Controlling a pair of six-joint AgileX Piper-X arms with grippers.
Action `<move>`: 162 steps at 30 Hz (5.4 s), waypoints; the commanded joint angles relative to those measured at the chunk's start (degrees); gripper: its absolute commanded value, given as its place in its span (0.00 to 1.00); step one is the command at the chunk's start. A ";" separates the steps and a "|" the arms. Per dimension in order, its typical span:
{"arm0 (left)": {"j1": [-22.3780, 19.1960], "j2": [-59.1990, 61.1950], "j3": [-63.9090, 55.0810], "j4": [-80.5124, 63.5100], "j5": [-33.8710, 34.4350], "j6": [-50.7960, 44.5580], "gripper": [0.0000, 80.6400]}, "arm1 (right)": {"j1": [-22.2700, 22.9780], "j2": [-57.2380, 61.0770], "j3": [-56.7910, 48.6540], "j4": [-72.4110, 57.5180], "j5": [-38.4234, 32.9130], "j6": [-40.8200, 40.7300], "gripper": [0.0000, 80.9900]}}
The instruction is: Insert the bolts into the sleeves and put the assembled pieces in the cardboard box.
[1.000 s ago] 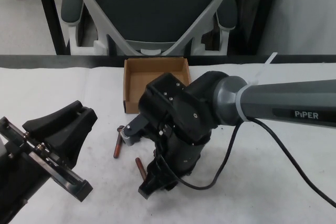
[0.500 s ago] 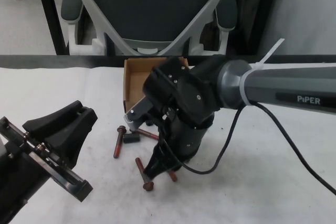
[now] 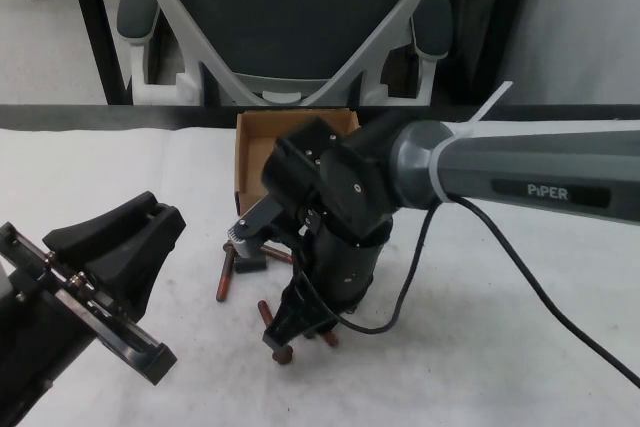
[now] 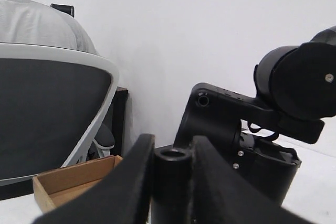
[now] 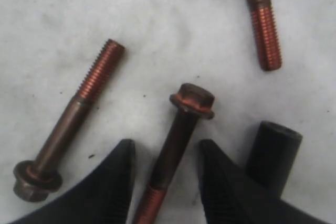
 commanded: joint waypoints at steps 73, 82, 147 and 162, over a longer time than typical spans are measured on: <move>-9.06 -0.73 -3.01 11.82 27.95 11.06 0.01 | 10.47 -44.46 68.21 -109.32 -13.14 8.49 0.00; -10.25 -0.73 -3.35 11.88 27.83 15.35 0.01 | 10.47 -44.46 68.21 -109.32 -13.14 8.47 0.00; -15.91 -0.73 -8.89 13.10 23.46 16.67 0.01 | 7.11 -44.35 62.75 -101.18 -17.54 8.51 0.00; -14.05 -0.73 -8.64 14.15 18.55 16.89 0.01 | 7.11 -44.35 62.75 -101.18 -16.56 7.15 0.00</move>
